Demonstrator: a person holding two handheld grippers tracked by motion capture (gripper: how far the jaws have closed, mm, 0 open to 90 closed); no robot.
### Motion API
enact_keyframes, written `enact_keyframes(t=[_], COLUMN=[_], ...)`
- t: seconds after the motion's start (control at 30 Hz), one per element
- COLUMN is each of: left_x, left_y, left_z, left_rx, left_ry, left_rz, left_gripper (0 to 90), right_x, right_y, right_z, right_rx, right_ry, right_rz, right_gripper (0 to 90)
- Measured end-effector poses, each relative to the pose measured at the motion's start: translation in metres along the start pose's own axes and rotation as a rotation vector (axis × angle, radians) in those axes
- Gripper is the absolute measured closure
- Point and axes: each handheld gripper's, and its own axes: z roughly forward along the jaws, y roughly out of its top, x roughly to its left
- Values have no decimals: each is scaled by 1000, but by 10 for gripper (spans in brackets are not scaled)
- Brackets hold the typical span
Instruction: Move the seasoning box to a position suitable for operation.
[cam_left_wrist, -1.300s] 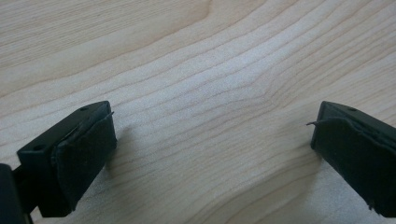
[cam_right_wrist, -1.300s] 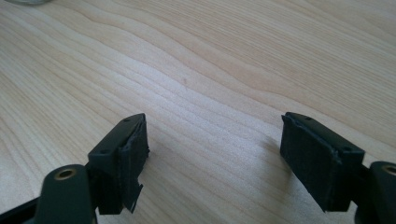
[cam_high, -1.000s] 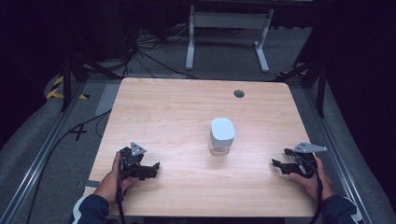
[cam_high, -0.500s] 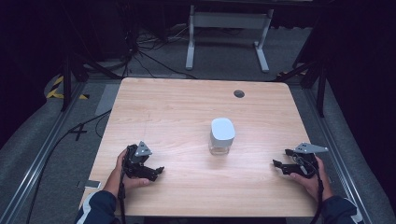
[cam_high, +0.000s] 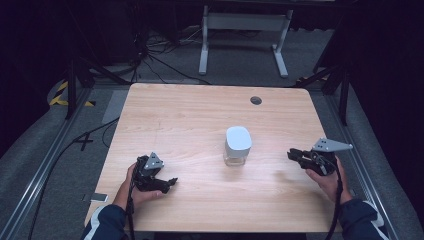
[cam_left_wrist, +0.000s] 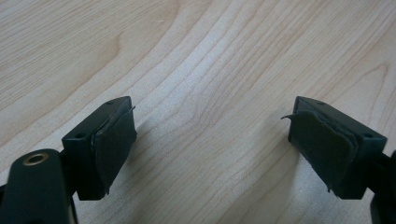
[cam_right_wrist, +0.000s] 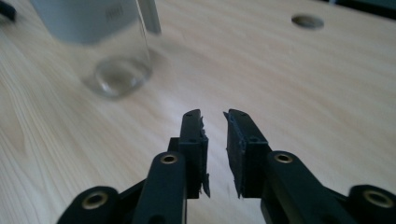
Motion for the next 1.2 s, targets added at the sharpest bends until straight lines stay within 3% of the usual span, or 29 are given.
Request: enact_keyframes(t=[0.07,0.1,0.17,0.3,0.4,0.43,0.6,0.73,0.87,1.03,1.2], left_x=[0,0,0,0,0,0,-1,-1,-1,-2,-2], left_y=[0,0,0,0,0,0,0,0,0,0,0], left_z=[0,0,0,0,0,0,-1,0,0,0,0], left_rx=[-2,-1,-2,-3,-3,6,5,1,1,2,-1], left_ry=[4,3,3,2,4,3,7,10,9,7,9], left_rz=[1,1,1,-3,0,1,-1,-3,-4,-10,-11], left_gripper=[151,151,151,151,151,151,153,154,154,155,155], right_x=[1,3,4,16,20,27,35,34,32,32,33], right_y=[22,42,50,93,103,114,126,130,132,130,127], right_z=[4,10,13,46,57,71,97,112,120,135,135], right_rx=[-38,-73,-78,-57,-52,-37,4,18,36,90,89], right_ry=[11,11,22,69,80,89,91,83,87,124,157], right_rz=[-10,-28,-35,-79,-84,-95,-118,-107,-99,-100,-96], right_gripper=[868,890,892,894,895,895,895,895,895,895,897])
